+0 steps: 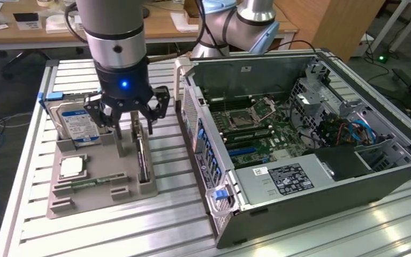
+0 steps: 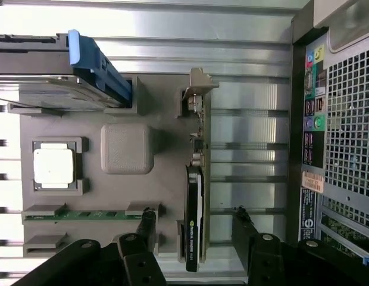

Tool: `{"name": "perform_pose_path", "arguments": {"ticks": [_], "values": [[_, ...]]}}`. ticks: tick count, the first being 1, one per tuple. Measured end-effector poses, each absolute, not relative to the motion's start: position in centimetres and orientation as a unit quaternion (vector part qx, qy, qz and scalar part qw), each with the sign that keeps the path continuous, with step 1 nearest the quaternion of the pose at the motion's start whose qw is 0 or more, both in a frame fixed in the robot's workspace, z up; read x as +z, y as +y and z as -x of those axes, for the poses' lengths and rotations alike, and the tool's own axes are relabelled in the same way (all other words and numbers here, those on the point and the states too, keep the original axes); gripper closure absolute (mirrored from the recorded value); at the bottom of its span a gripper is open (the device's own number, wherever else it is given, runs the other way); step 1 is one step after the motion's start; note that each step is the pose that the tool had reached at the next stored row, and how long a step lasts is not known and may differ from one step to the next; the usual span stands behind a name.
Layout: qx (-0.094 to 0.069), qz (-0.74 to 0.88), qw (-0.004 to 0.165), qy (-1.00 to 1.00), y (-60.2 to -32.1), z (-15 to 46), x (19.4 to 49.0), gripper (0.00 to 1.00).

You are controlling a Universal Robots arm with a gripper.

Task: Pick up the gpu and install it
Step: 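Pick up the gpu and move the gpu toward the slot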

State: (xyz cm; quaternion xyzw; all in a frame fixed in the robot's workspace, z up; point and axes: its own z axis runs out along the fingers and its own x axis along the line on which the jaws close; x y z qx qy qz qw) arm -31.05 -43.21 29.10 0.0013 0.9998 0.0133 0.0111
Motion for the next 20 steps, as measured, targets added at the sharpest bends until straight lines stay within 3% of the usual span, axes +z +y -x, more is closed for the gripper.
{"name": "perform_pose_path", "arguments": {"ticks": [1,2,20], "values": [[0.013,-0.001,0.011,1.000,-43.2,31.0,29.0,0.40],[0.013,-0.001,0.011,1.000,-43.3,31.0,28.8,0.34],[0.013,0.017,0.011,1.000,-43.4,30.8,25.5,0.34]]}}
